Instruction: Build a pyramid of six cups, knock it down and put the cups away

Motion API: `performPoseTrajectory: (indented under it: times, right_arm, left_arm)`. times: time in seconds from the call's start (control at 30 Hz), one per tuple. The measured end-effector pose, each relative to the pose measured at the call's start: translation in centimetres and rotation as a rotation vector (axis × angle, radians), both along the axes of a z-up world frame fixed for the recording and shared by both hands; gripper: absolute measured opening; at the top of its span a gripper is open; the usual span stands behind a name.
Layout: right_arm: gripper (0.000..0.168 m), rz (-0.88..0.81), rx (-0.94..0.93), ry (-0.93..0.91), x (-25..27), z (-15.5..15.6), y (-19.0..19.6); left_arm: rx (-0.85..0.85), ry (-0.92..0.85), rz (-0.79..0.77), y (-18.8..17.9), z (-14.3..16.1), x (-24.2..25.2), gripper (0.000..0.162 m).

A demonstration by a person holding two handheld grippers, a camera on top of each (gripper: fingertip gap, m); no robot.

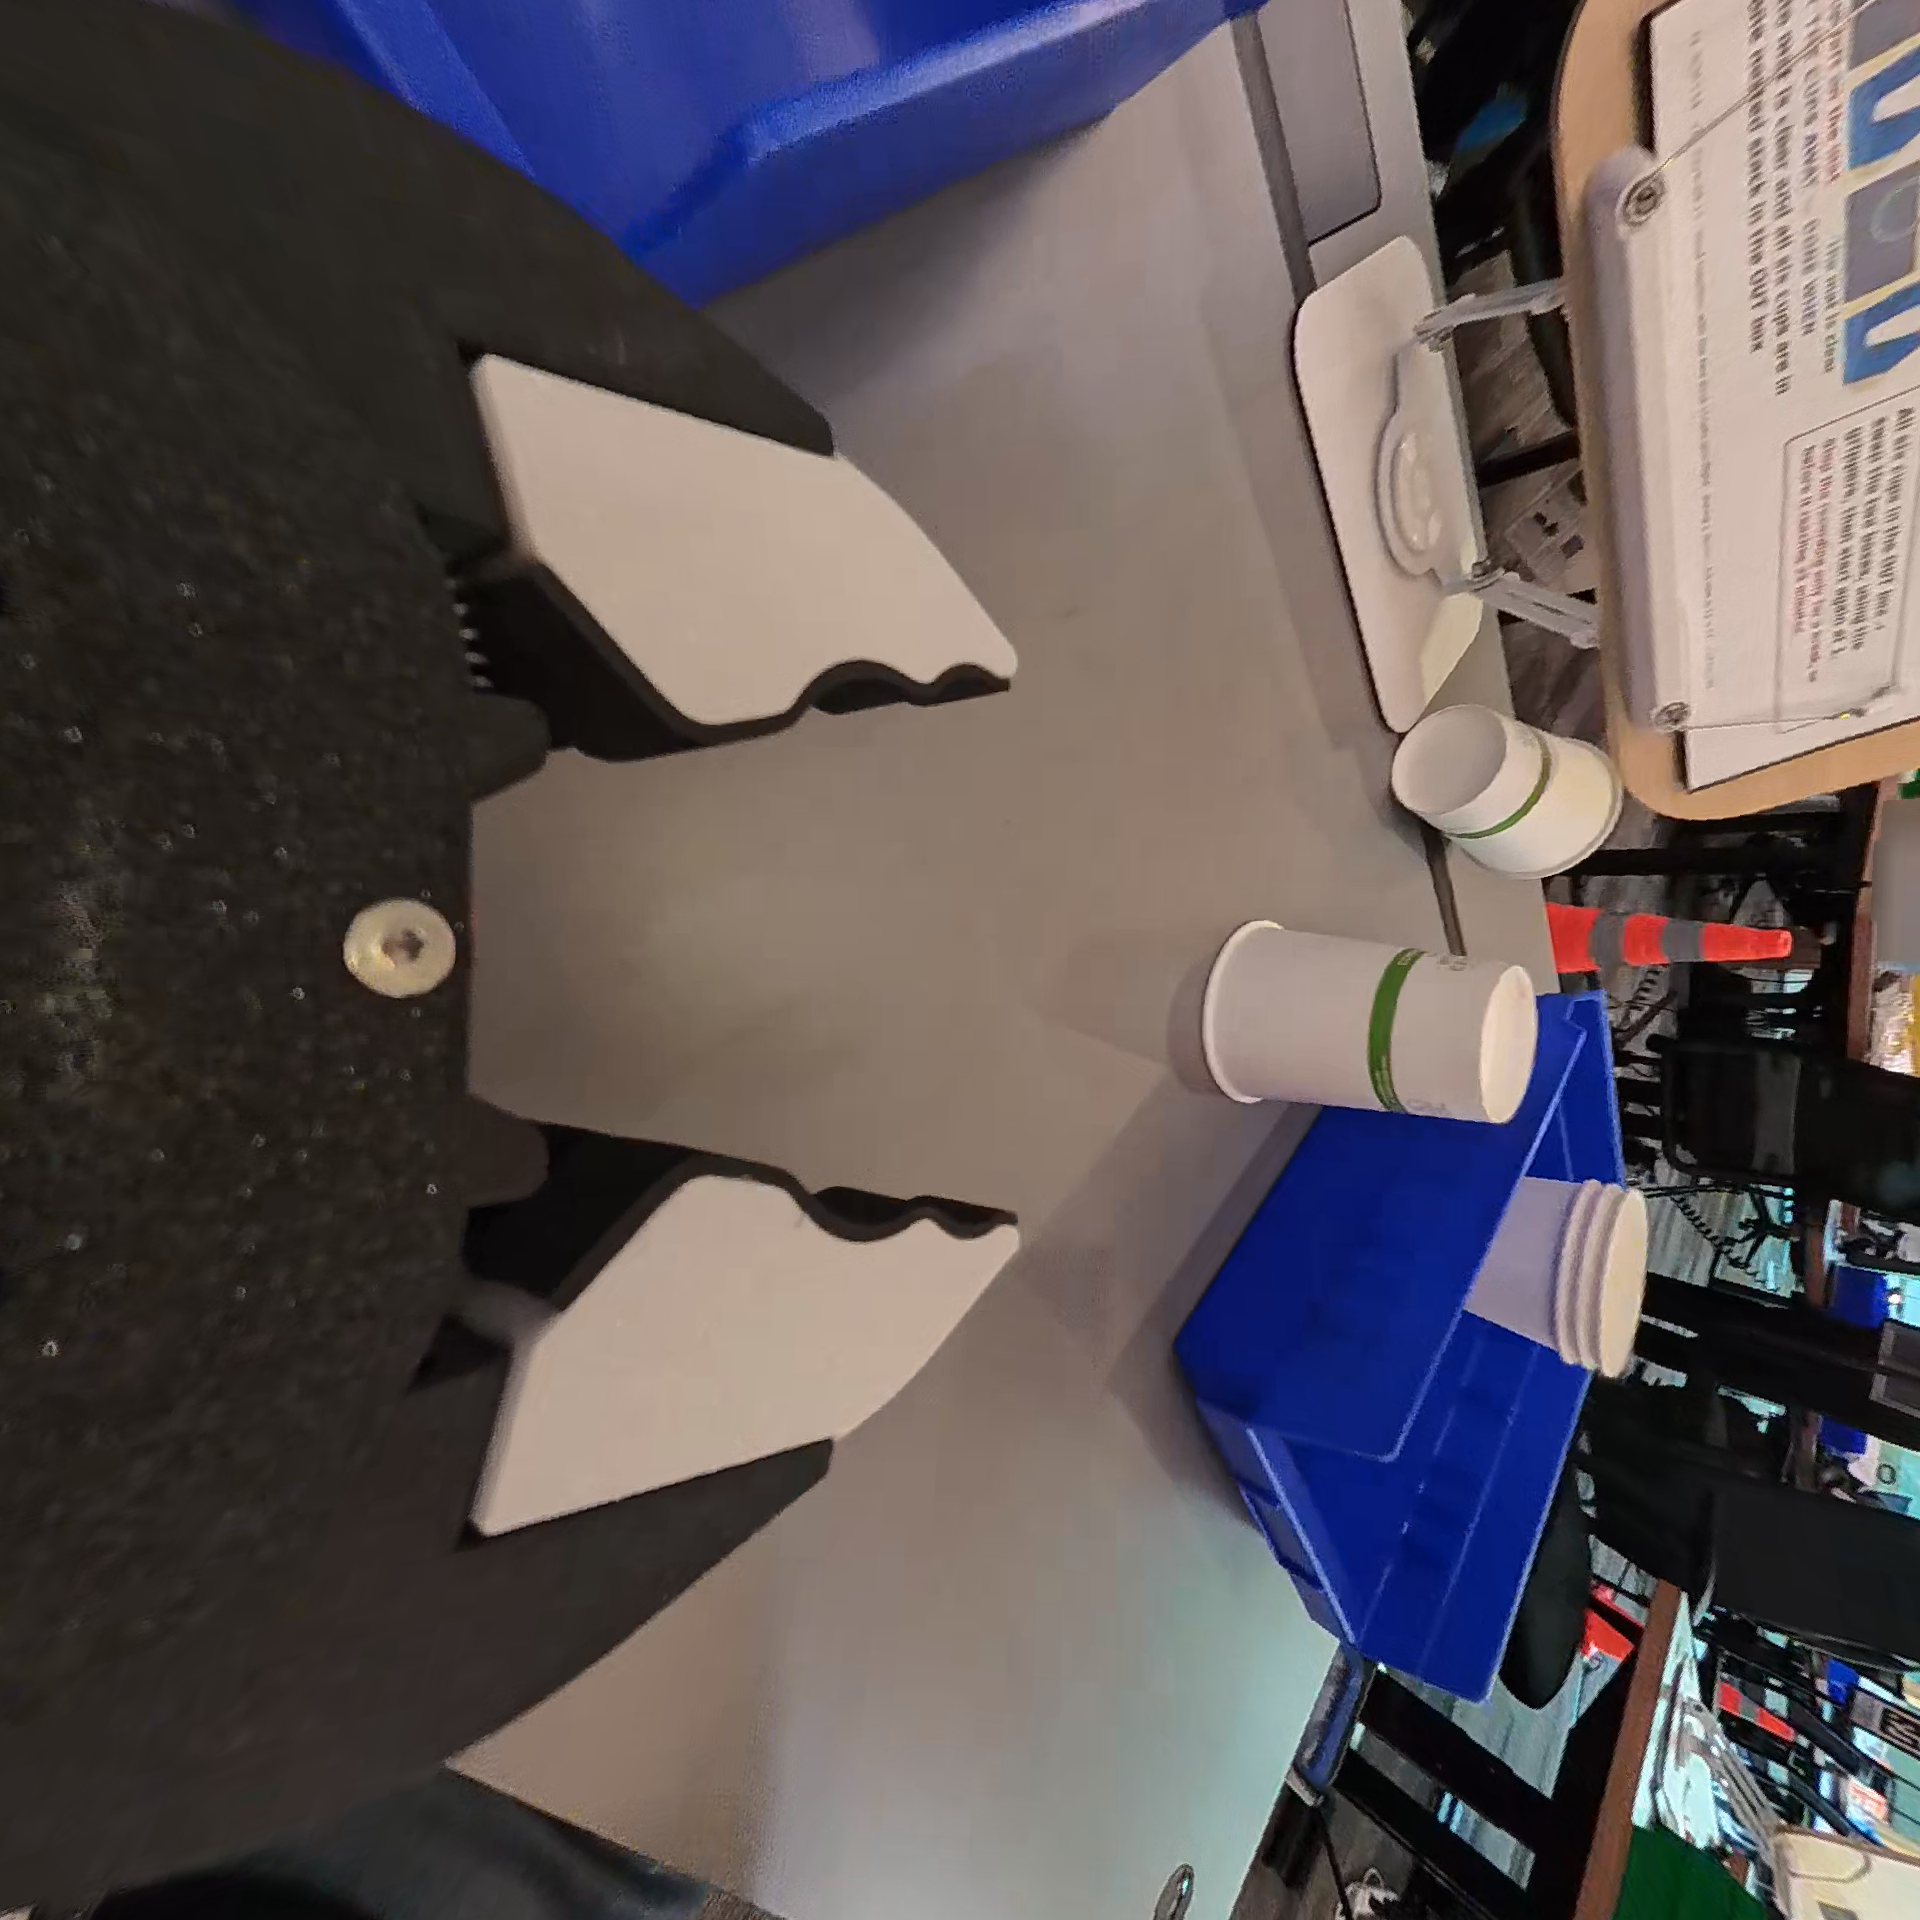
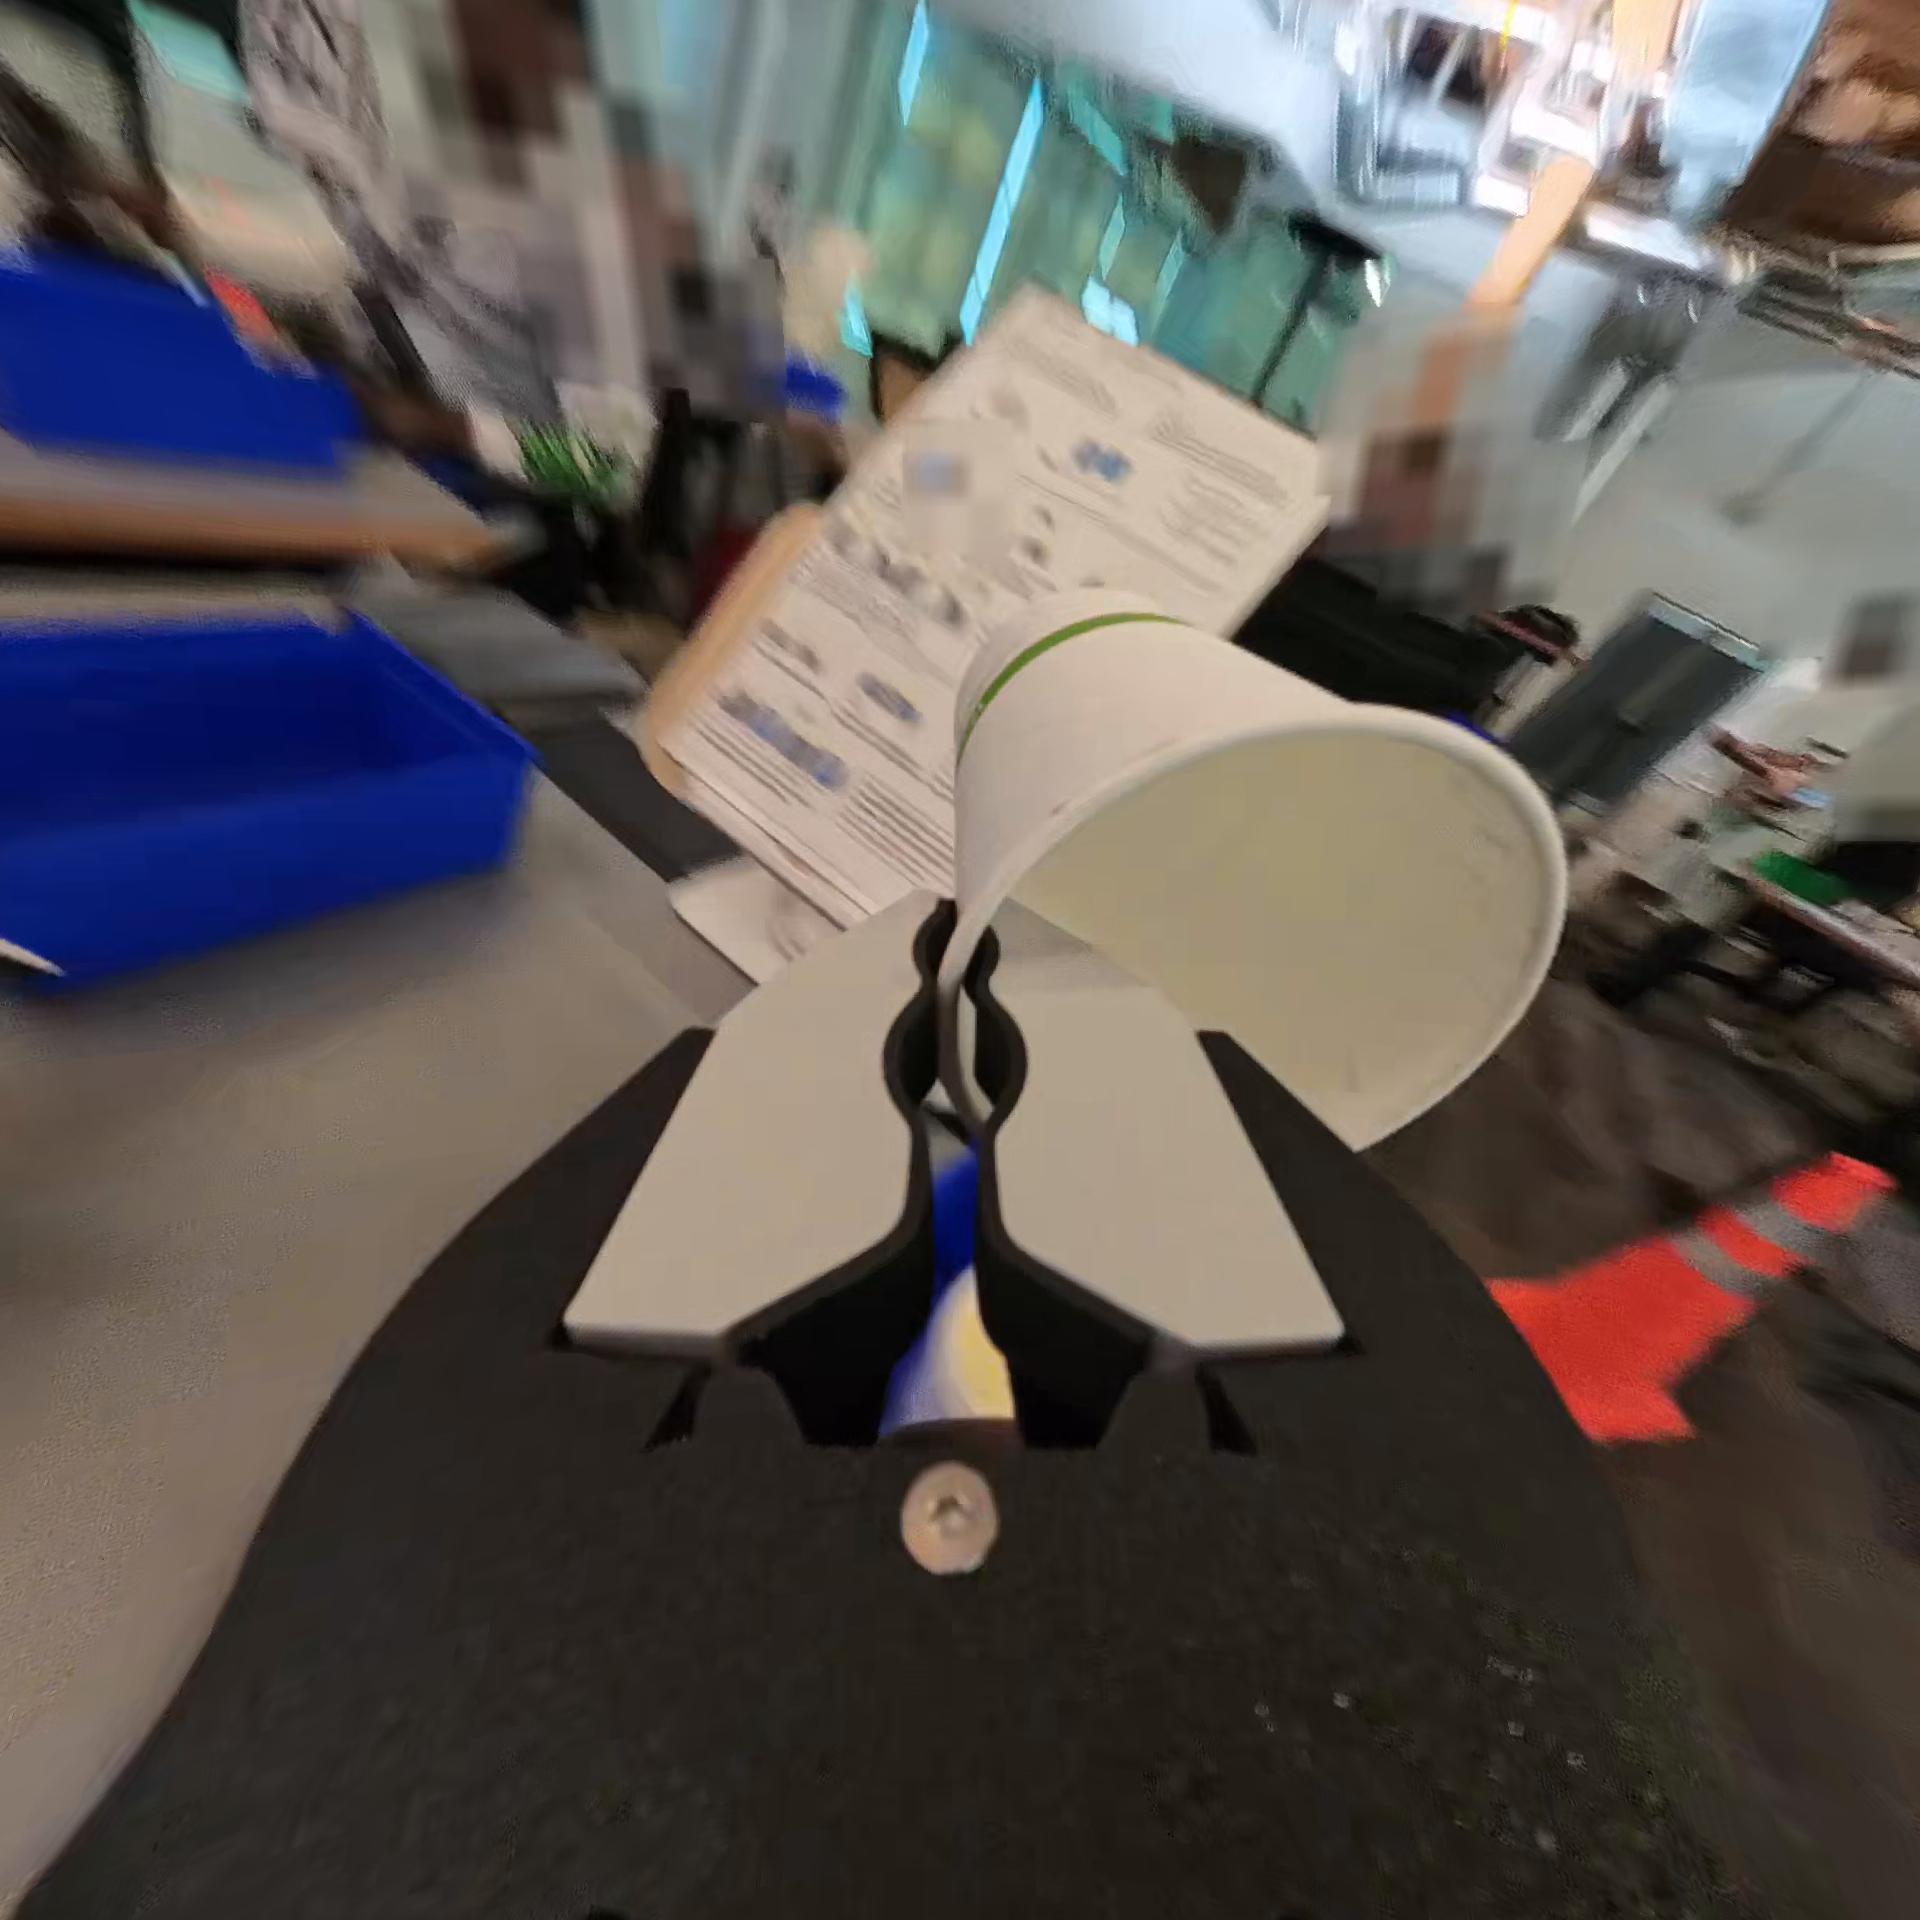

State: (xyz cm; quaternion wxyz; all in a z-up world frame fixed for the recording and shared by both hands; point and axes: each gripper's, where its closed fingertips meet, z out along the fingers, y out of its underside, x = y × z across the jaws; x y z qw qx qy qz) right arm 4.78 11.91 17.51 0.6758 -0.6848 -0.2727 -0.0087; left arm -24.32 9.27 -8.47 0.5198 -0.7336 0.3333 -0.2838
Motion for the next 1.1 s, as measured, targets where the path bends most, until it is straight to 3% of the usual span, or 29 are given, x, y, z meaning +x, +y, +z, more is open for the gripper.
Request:
performPoseTrajectory:
  times: [0.1,0.23,0.4,0.8,0.93,1.1]
  right_arm:
    - [0.001,-0.079,-0.284,-0.262,4.7,-0.5,2.5]
    - [0.000,-0.067,-0.705,-0.504,8.8,-6.1,4.7]
    - [0.000,-0.021,-1.073,-0.643,10.2,-14.3,4.9]
    - [0.004,0.075,-1.382,-0.628,8.9,-24.6,5.7]
    - [0.003,0.090,-1.335,-0.592,8.5,-24.6,6.6]
    - [0.025,0.072,-1.309,-0.549,8.9,-23.1,6.7]
  left_arm:
    - [-0.038,0.006,-0.027,-0.2,-0.9,0.4,0.089]
    - [-0.054,0.048,-0.034,-0.2,-1.8,0.6,0.088]
    - [-0.048,0.046,-0.037,-0.3,-1.5,0.5,0.088]
    - [-0.049,0.090,-0.080,-0.9,-2.4,1.2,0.088]
    - [-0.066,0.091,-0.091,-1.0,-2.8,1.3,0.088]
    - [-0.078,0.095,-0.094,-1.0,-3.1,1.3,0.087]
